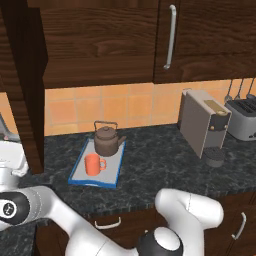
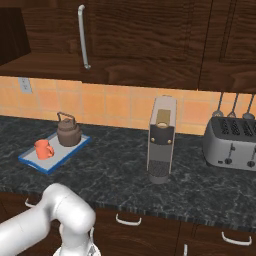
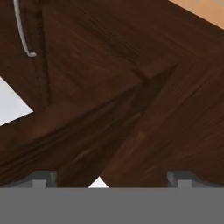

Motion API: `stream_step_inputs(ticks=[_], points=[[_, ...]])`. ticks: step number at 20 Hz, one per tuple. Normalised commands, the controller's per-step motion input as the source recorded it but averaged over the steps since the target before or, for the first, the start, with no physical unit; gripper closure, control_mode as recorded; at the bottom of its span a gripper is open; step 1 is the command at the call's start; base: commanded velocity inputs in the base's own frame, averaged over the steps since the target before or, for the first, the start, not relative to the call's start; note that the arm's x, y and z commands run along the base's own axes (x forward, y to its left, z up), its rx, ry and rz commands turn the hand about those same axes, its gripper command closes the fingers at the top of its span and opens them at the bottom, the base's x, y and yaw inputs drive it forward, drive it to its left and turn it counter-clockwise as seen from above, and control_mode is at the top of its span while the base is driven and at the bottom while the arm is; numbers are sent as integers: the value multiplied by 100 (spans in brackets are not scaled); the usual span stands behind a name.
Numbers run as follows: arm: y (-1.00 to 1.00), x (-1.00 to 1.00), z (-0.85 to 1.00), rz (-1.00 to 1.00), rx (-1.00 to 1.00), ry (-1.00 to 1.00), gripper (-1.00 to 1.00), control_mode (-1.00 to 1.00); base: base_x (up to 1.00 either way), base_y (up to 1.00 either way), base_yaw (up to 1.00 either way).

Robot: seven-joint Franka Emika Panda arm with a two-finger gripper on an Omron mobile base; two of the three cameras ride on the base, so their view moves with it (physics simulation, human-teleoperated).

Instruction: Pick the kettle from the counter and place it on the tray. Then pick the mug from the cabinet and place it on the tray. Then close the cabinet doors.

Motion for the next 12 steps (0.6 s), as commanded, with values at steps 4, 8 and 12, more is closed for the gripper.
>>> stream_step_inputs(ticks=[4,8,12], points=[[-17,-31,58,-22,0,-1,-100,-100,0,0,0],[-44,-56,37,-9,-2,-11,-100,-100,0,0,0],[-66,-53,14,-6,0,-3,-100,-100,0,0,0]])
